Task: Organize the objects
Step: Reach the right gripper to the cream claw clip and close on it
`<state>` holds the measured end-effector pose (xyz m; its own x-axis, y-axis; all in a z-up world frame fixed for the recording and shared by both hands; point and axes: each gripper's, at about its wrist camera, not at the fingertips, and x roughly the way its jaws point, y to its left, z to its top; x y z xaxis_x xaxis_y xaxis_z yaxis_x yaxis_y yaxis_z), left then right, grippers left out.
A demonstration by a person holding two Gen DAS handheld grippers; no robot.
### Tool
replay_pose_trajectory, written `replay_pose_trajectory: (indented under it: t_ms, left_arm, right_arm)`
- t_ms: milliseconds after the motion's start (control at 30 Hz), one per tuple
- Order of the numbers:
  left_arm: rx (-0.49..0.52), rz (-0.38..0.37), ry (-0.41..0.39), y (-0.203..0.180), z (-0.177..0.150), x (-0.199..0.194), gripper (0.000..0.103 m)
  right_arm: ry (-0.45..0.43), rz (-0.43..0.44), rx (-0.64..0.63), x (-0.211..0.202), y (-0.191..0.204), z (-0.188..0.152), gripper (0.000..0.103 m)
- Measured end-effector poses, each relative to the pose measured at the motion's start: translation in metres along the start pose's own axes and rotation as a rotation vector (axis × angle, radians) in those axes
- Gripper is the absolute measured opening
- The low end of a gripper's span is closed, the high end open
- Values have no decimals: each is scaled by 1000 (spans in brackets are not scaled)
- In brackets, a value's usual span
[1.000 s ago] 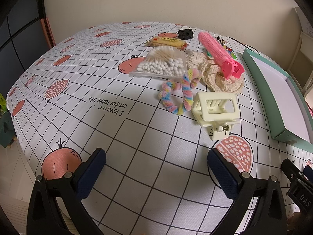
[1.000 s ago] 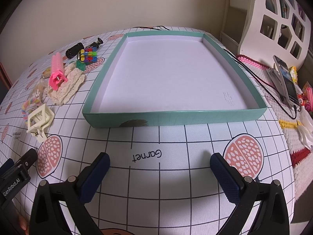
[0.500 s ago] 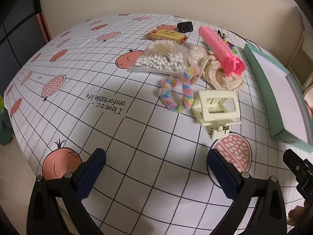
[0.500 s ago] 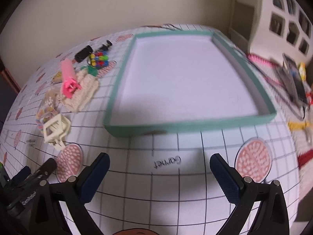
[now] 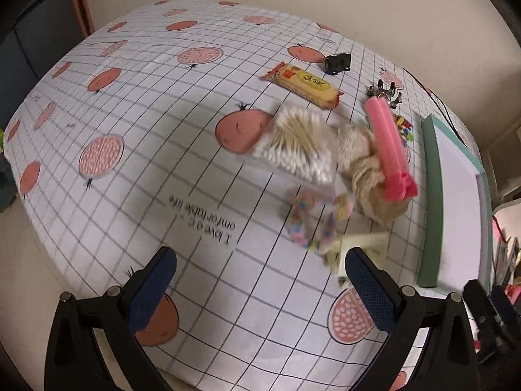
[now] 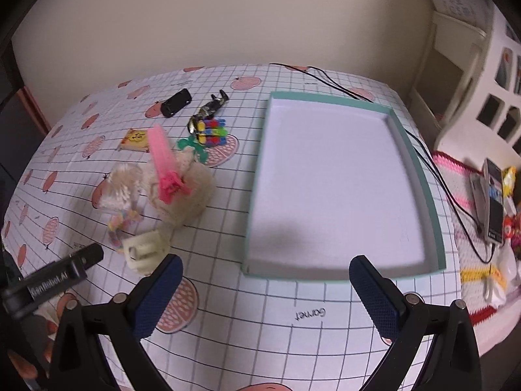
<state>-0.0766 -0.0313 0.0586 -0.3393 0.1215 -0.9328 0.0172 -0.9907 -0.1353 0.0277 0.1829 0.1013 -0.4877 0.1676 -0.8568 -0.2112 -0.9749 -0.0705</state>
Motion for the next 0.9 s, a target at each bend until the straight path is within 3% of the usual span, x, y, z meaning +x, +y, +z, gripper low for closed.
replay_pose_trajectory:
  t_ms: [200,400,533,633,800,900]
  left_arm:
    - [56,42,8,2,37,-8,103]
    - [63,31,73,6,57,5,103]
    - [81,50,57,4,70,4,103]
    - [75,30,28,5,73,5,103]
    - [53,-8,85,12,67,27,103]
    - [37,-25,80,15,66,28,103]
  right_arm:
    - [61,44,-32,14,23,18,103]
    - [107,59,-138,30,57,26,103]
    - [132,92,-197,40,75,29,103]
    - [138,117,-213,49,81,26,103]
    - [171,142,-223,61,89,19,103]
    - [170,144,-235,64,93,15,103]
